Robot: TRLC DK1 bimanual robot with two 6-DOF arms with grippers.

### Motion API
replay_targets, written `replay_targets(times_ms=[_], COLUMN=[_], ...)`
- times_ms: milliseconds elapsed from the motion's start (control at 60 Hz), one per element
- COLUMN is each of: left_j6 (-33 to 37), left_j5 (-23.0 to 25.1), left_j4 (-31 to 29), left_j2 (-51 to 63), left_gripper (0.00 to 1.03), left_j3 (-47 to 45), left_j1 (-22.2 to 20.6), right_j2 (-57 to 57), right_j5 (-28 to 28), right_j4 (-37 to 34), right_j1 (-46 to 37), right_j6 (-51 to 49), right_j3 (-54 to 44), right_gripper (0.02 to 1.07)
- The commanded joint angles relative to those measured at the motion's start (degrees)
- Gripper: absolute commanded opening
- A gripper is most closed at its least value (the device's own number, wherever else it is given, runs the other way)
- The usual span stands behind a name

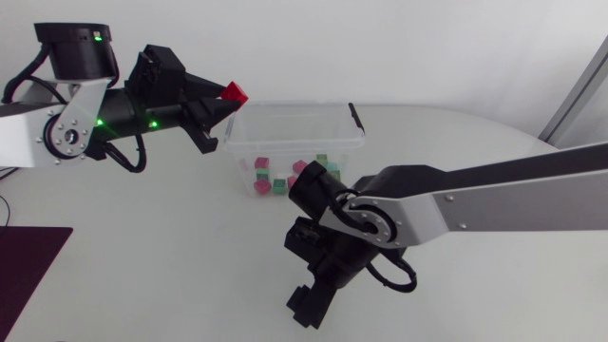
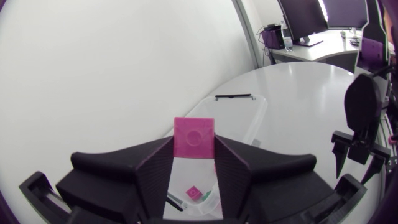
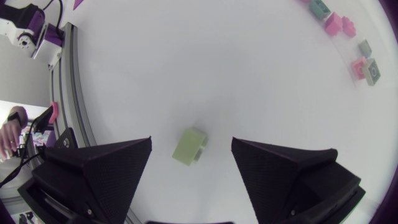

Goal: Pick up the duplo bricks and place them in the container

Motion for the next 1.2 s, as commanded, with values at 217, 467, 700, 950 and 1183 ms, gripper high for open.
replay_targets(times_ms=[217, 467, 700, 950, 1183], left_j6=[-7.1, -9.6, -9.8, -11.2, -12.7], left_j5=[-5.9, -7.9, -10.9, -12.7, -15.8], left_j4=[5.7, 5.9, 3.6, 1.4, -0.5], left_j2=[10.9, 19.3, 24.4, 24.1, 19.1], left_gripper=[0.24, 0.24, 0.27, 0.99, 0.99], left_j3=[6.4, 12.7, 17.1, 17.9, 15.3], left_j1=[-1.0, -2.8, -5.6, -5.8, -4.6], right_j2=[5.2, 6.3, 6.2, -0.8, -6.4], right_j5=[1.1, 1.5, 1.6, 2.8, 4.5], right_j4=[-1.8, -2.9, -3.2, -6.4, -10.7], right_j1=[1.9, 1.9, 1.9, -0.5, -7.1], right_j6=[1.8, 1.7, 1.1, 0.3, -2.1], right_j3=[2.7, 1.8, 0.0, -0.2, 4.7], right_gripper=[0.78, 0.53, 0.27, 0.27, 0.27])
